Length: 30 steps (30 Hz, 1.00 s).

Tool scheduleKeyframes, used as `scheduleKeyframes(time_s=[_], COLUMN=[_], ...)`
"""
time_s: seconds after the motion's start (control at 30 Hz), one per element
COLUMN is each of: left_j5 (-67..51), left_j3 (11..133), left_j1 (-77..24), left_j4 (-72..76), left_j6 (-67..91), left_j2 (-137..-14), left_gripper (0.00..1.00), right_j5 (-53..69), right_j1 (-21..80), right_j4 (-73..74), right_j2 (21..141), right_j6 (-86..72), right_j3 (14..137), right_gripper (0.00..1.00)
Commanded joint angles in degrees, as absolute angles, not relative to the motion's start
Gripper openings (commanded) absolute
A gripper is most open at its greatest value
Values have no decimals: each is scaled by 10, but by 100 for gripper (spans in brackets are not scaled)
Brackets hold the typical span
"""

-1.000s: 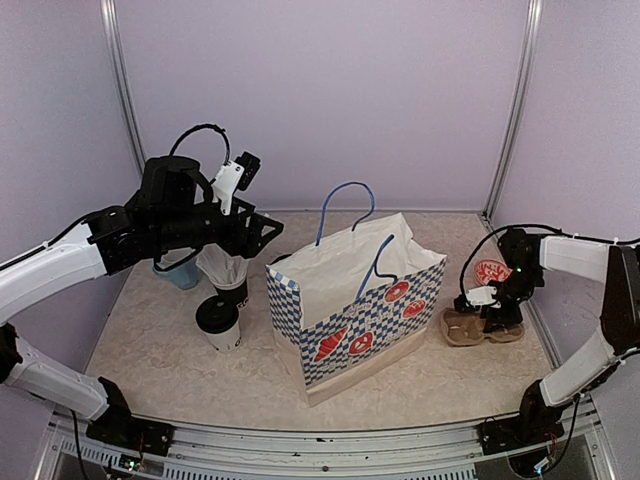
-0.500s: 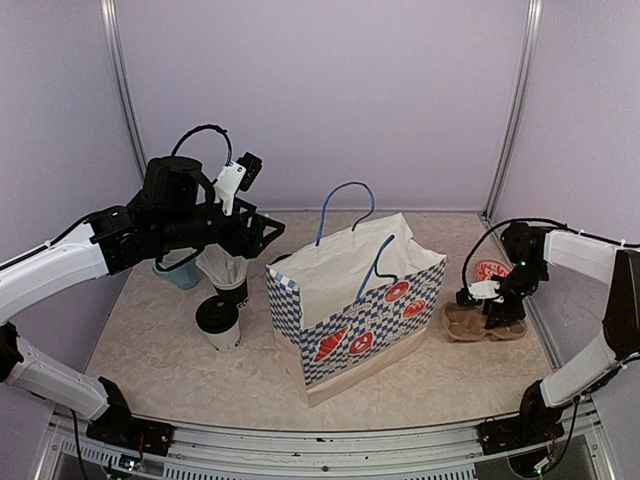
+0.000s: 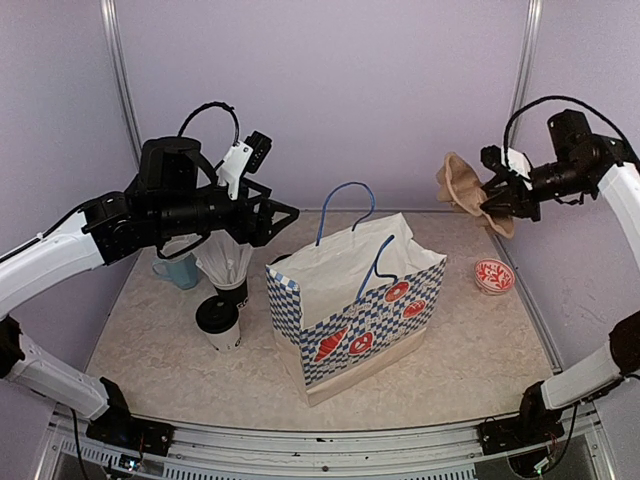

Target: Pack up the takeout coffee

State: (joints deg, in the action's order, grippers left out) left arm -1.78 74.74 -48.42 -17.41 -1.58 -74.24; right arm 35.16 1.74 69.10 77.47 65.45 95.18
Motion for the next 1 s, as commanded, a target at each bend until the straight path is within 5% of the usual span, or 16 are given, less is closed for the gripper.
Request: scheduleKeyframes(time_s=[0.0,0.3,0.97], left_j5=[-20,17,30], left_j3=[768,765,718], left_j1=[-506,-517,-504], left_j4=[-188,-195,-187], left_j6=[-18,-3,-3], left_j2=[-762,-763,-727], left_gripper=[80,80,81], right_j5=[496,527,555], right_j1=[58,251,317], right_j4=[734,600,600], right_j2=[808,831,917], right_j6=[588,485,484], right_j3=[1049,1092,1046], right_gripper=[23,25,25])
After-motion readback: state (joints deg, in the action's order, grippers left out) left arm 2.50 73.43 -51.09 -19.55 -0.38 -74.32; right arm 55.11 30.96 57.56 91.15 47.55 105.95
